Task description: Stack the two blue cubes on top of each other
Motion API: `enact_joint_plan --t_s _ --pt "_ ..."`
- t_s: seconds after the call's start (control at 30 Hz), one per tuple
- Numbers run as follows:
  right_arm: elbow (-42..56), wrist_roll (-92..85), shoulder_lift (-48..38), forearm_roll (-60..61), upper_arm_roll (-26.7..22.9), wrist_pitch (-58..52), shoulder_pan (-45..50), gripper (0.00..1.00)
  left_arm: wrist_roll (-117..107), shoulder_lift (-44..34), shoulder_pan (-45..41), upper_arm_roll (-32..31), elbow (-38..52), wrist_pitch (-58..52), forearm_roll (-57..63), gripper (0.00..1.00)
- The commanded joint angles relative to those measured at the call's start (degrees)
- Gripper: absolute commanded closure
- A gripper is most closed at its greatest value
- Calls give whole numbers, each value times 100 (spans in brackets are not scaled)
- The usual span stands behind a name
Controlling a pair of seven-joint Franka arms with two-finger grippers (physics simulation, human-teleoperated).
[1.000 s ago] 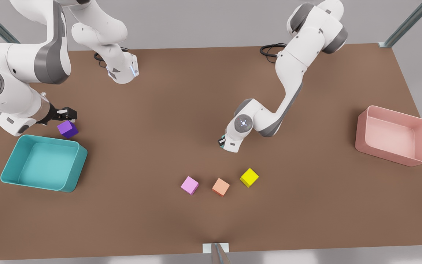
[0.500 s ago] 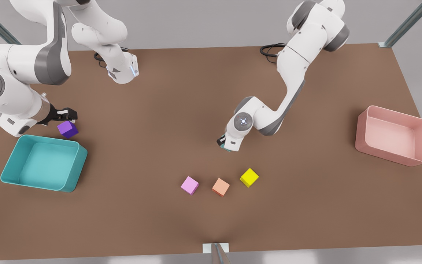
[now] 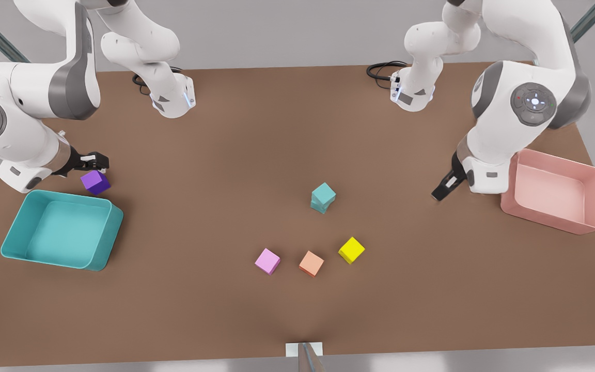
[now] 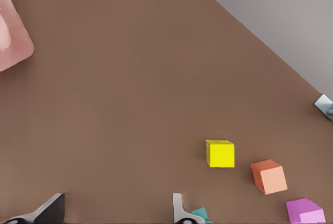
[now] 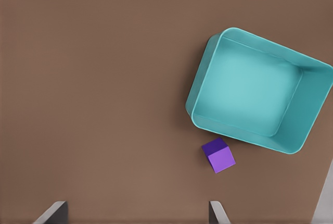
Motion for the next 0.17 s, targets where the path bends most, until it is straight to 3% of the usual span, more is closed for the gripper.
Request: enact_joint_plan --t_s 0.0,0.13 --pt "3 2 -3 3 -5 -2 -2 0 6061 -310 -331 559 -121 -1579 -157 0" --pt "3 2 -3 3 -5 7 -2 0 6061 -301 -419 586 -24 -1605 -34 0"
